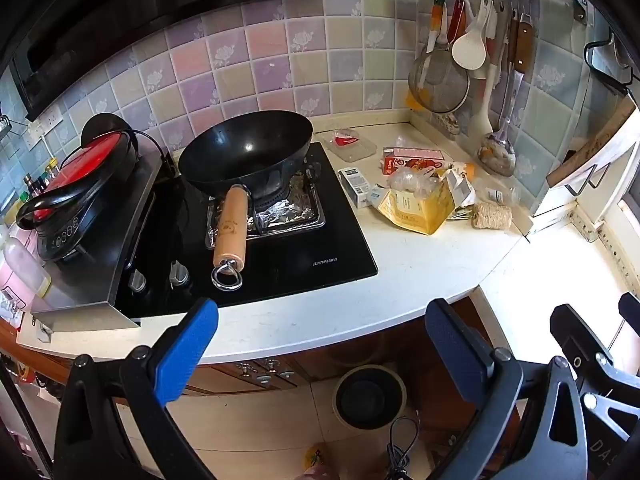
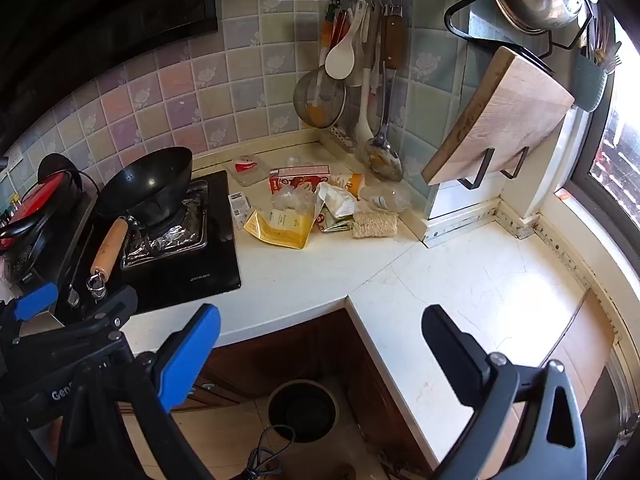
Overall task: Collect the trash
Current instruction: 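Move both tools toward the trash on the counter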
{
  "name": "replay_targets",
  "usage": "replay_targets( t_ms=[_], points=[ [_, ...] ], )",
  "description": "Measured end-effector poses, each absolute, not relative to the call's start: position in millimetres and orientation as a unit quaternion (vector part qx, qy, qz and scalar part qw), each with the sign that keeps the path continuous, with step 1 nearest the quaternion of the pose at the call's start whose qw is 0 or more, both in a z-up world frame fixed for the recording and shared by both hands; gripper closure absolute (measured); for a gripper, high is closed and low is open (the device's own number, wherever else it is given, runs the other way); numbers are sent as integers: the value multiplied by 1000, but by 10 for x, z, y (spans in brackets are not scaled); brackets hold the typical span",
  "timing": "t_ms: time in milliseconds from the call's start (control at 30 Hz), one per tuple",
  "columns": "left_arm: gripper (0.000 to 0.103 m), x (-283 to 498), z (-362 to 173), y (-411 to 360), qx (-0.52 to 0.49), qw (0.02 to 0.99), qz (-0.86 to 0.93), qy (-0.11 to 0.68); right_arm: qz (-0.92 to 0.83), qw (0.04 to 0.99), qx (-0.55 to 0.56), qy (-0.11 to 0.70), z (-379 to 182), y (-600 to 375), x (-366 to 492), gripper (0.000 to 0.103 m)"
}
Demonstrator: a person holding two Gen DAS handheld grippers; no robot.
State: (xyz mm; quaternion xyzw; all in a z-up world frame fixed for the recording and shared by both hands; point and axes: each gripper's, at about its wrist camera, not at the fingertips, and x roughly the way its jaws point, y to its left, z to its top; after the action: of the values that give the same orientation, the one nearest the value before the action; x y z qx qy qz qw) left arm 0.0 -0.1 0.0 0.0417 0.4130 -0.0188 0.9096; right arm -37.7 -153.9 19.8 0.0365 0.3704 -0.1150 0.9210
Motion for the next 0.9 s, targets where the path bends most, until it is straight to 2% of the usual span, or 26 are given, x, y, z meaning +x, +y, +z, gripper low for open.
replay_targets(
  t_ms=[900],
  points=[
    [1, -67, -23, 26, 44, 911, -13, 410, -112, 920, 42, 373, 160, -1514, -494, 2]
  ],
)
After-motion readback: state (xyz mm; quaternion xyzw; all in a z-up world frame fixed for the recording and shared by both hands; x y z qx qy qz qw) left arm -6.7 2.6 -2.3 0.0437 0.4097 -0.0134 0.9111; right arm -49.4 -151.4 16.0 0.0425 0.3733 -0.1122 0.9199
